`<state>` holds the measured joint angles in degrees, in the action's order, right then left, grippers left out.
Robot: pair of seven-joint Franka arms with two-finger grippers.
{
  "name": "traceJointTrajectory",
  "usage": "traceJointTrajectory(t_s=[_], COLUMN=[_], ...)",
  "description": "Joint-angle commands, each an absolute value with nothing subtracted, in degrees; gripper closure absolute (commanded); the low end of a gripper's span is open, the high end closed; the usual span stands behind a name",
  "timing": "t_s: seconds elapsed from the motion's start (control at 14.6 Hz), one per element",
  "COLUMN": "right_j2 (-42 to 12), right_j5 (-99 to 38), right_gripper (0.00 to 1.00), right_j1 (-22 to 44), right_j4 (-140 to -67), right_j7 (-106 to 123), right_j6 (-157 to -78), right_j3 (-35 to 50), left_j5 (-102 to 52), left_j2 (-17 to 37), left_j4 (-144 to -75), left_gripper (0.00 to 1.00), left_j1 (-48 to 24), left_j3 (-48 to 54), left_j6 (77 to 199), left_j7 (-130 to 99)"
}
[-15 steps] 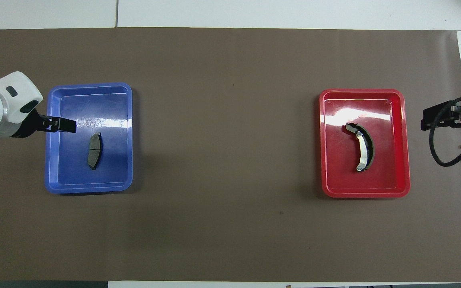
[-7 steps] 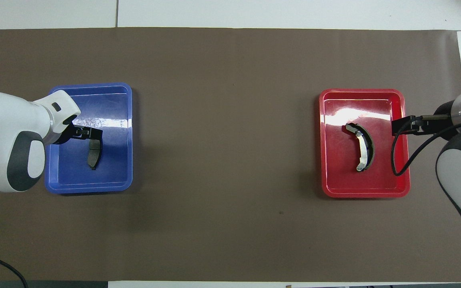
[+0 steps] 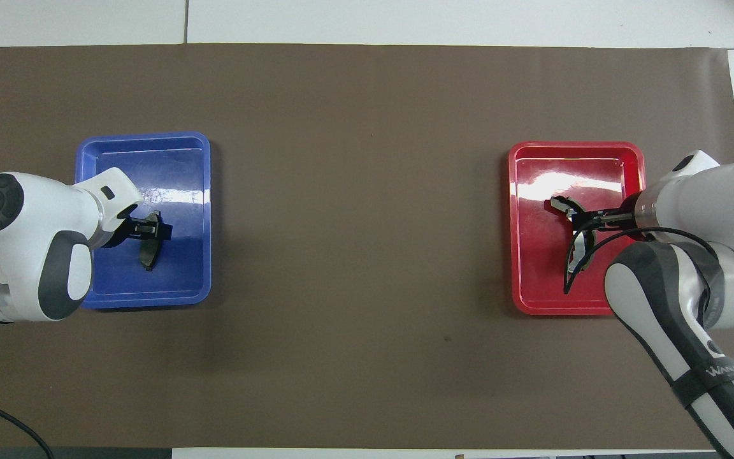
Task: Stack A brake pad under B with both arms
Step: 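Grasp the pads in both trays with the left and right grippers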
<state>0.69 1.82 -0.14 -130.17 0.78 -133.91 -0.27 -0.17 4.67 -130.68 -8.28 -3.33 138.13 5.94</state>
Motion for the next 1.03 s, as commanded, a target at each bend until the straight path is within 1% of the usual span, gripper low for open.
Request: traceJointTrajectory(t_s=[0.0, 0.27, 0.41, 0.48, 0.55, 0.62, 0.69, 0.75, 0.89, 0.96], right_j2=[1.06, -1.84, -3.07, -3.16, -3.86, -4.39, -4.57, -4.66, -4.57, -4.57], right_j5=[1.14, 0.88, 0.18, -0.09, -0.09, -0.09, -0.09, -0.17, -0.09, -0.17], right_gripper=[0.0, 0.0, 0.0, 0.0, 0.0, 0.0, 0.0, 0.0, 0.04, 0.05], right_j1=[-0.62, -1.32, -1.41, -1.41, -1.32, -1.49, -1.67, -1.67, -1.76, -1.76], right_j4=[-135.08, -136.84, -136.93, -136.93, -136.93, -136.93, -136.93, -137.02, -137.02, -137.02], right_j7=[3.69, 6.24, 6.33, 6.5, 6.59, 7.37, 8.08, 8.26, 8.61, 9.4], right_j6=[-141.48, -146.41, -147.3, -147.83, -148.09, -148.18, -148.27, -148.36, -147.92, -147.66], right_j3=[0.09, 0.09, 0.09, 0.0, 0.09, 0.09, 0.0, 0.0, 0.0, 0.0], left_j5=[-0.35, -0.35, -0.35, -0.35, -0.35, -0.35, -0.35, -0.35, -0.35, -0.35], left_j2=[3.43, 4.65, 5.71, 6.32, 6.42, 6.42, 6.33, 6.15, 4.58, 4.05], left_j4=[-134.56, -134.56, -134.65, -134.65, -134.65, -134.65, -134.39, -134.21, -133.08, -130.63], left_gripper=[0.15, 0.21, 0.24, 0.29, 0.37, 0.48, 0.62, 0.71, 0.9, 0.94], left_j1=[-8.35, -8.35, -8.35, -8.35, -8.35, -8.35, -8.35, -8.35, -8.35, -8.52], left_j3=[-3.52, -3.52, -3.52, -3.6, -3.6, -3.6, -3.78, -3.61, -3.78, -3.61], left_j6=[142.38, 143.78, 144.67, 144.84, 144.84, 144.5, 144.14, 143.88, 141.0, 136.89], left_j7=[5.54, 5.54, 5.54, 5.54, 5.54, 5.54, 5.45, 5.36, 4.58, 3.44])
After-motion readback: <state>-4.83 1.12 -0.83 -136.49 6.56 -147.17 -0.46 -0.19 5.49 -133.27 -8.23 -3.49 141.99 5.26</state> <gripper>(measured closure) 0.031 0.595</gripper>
